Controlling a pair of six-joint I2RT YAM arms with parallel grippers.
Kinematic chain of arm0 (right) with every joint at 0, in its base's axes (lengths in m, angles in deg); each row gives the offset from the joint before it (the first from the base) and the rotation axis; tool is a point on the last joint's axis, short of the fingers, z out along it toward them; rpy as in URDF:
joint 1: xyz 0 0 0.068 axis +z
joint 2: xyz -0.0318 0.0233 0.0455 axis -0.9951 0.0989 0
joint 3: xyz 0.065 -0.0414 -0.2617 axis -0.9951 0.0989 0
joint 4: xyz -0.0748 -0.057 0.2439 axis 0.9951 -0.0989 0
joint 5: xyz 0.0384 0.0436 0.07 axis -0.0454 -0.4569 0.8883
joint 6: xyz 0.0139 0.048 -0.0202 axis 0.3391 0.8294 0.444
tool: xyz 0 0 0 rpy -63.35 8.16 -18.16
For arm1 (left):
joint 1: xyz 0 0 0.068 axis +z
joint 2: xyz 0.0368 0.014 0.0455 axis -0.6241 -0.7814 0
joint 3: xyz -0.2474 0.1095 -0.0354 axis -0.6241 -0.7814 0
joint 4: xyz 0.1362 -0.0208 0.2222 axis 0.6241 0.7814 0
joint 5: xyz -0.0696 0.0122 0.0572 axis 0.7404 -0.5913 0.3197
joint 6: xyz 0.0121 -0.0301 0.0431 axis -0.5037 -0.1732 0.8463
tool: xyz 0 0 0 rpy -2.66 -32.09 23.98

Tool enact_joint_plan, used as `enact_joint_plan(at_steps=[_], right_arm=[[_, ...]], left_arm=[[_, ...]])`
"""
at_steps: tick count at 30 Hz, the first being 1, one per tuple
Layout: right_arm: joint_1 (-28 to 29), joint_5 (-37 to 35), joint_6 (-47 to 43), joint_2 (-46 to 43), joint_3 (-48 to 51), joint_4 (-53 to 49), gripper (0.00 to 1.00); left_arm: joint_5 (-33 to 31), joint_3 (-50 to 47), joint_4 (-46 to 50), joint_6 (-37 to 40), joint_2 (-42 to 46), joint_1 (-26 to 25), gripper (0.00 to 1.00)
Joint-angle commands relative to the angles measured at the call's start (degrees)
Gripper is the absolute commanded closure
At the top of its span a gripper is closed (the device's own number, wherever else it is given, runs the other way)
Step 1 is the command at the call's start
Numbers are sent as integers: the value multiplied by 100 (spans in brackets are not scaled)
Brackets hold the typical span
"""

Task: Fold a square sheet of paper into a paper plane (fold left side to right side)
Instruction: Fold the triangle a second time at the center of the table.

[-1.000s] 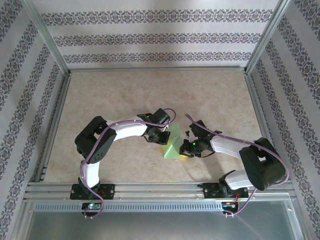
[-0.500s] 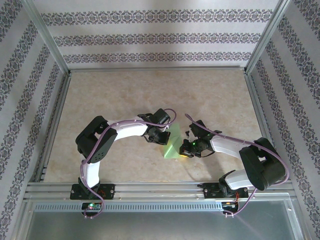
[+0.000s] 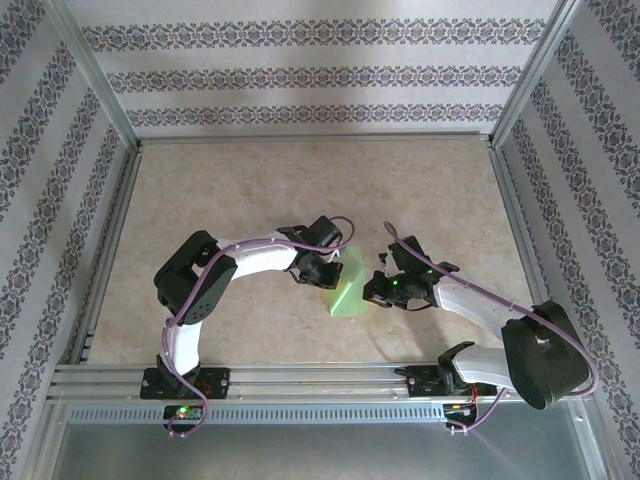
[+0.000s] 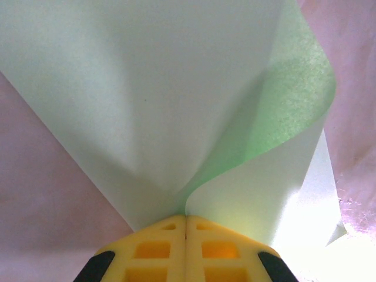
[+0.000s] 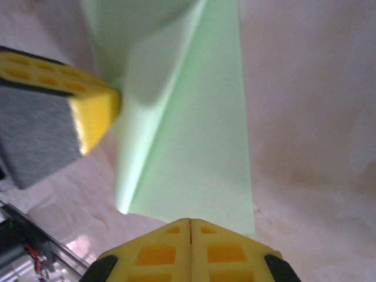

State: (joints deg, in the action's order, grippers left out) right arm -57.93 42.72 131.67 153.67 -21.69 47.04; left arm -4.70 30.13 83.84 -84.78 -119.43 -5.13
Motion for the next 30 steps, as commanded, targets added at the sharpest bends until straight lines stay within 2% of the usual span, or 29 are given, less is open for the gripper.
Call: enact_joint_plan(at_steps=[1,4,16,30], right_arm=[[36,166,438,48,157,777,100],[158,248,724,260,151,1464,100],[489,222,840,1181,-132,2187,100],[525,181,797,1200,-195,2259,100]], left_arm=[[-96,17,275,93,-157,59,100],[-97,16,275,94,-157,59,100],[-84,0,265,91,-153,59,100],[-77,-8,274,89,-139,59,100]])
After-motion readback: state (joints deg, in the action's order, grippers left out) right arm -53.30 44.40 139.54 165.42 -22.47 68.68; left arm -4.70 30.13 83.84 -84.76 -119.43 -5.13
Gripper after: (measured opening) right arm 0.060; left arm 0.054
